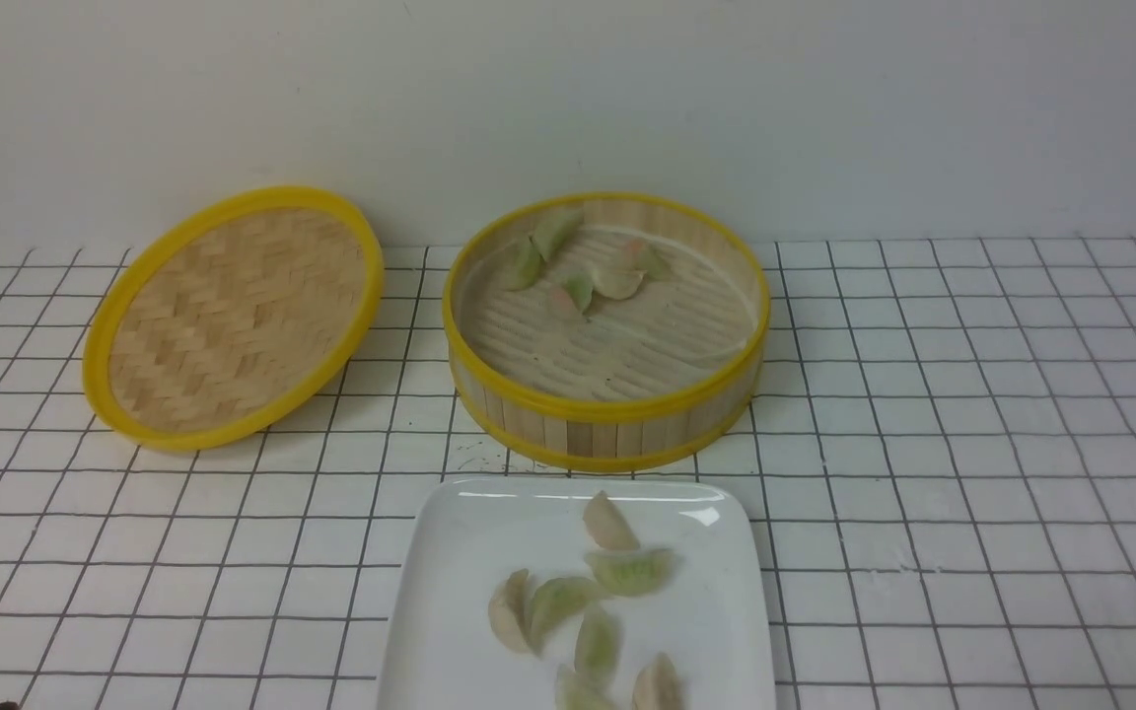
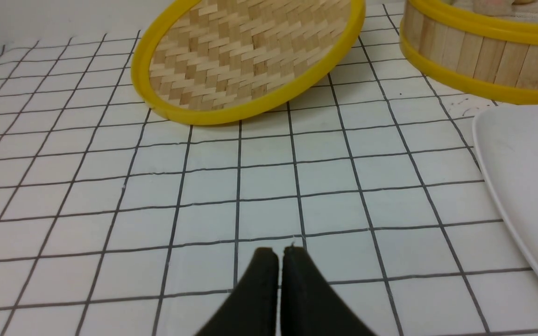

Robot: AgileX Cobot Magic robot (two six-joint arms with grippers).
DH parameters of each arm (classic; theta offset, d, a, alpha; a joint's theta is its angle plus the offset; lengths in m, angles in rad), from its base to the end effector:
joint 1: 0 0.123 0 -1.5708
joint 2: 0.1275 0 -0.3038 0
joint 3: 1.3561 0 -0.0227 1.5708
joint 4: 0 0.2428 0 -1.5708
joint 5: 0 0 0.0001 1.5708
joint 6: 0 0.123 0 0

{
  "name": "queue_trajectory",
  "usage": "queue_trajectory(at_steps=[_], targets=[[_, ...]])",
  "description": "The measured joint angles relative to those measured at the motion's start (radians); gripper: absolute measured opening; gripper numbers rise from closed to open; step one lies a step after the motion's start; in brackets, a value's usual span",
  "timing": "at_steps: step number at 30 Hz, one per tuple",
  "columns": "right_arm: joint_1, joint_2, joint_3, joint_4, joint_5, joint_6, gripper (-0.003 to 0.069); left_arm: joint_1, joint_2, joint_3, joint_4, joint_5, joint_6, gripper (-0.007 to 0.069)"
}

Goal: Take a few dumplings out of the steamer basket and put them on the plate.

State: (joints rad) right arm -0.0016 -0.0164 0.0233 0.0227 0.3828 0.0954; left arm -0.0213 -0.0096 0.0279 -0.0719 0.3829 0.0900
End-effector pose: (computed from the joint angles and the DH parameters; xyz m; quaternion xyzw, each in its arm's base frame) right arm 0.0557 0.0010 0.1621 0.0450 0.8043 0.0374 0.5913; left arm 0.0558 -0.0045 0.1601 0.0259 0.8083 -0.0103 0.5882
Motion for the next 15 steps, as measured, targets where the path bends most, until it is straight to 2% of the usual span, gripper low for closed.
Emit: queue_trajectory(at_steps=[15], targets=[[0.0,0.0,0.0,0.0,0.0,0.001,-0.0014,0.0,0.0,0.0,0.0,0.0,0.0,-0.0006]])
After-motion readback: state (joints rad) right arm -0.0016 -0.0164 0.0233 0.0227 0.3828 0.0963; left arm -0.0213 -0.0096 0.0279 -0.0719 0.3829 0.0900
